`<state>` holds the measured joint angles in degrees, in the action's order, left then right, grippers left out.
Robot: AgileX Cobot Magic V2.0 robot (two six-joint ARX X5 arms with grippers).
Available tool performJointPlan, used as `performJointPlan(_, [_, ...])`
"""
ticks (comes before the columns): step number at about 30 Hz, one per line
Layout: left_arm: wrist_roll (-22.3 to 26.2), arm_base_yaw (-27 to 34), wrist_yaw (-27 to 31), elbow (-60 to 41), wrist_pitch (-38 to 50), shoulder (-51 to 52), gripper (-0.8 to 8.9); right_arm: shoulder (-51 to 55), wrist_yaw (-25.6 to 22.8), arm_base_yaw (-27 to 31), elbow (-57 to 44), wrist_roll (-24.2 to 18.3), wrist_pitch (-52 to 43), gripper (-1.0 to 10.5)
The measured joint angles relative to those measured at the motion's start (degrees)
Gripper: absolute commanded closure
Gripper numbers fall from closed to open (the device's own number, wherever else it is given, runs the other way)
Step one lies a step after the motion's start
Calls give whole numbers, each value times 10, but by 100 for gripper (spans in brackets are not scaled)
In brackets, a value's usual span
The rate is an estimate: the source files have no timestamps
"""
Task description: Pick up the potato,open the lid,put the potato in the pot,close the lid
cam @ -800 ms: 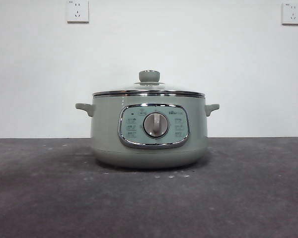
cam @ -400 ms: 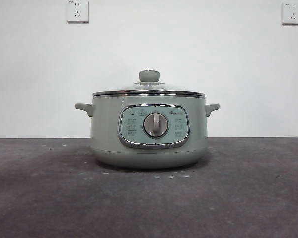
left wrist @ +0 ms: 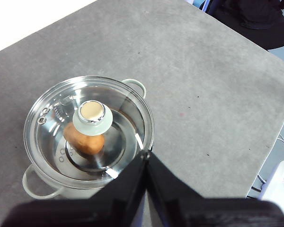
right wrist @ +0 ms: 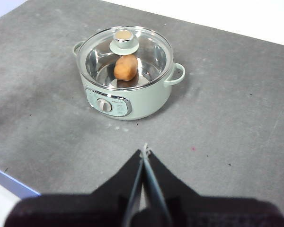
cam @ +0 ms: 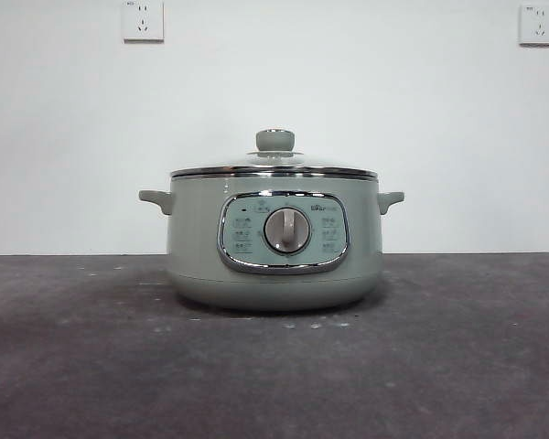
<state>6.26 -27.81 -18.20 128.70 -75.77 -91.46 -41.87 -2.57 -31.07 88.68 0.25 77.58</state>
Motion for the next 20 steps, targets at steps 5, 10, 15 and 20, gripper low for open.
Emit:
performJointPlan(5, [0,0,0,0,0,0,817,0,0,0,0,0,0,946])
performJointPlan(10, [0,0,0,0,3,0,817,0,0,0,0,0,0,946])
performJointPlan(15, [-6,0,2,0,11,0,817,0,0,0,0,0,0,946])
performJointPlan(20, [-15,28,1,0,11,1,817,0,0,0,0,0,0,946])
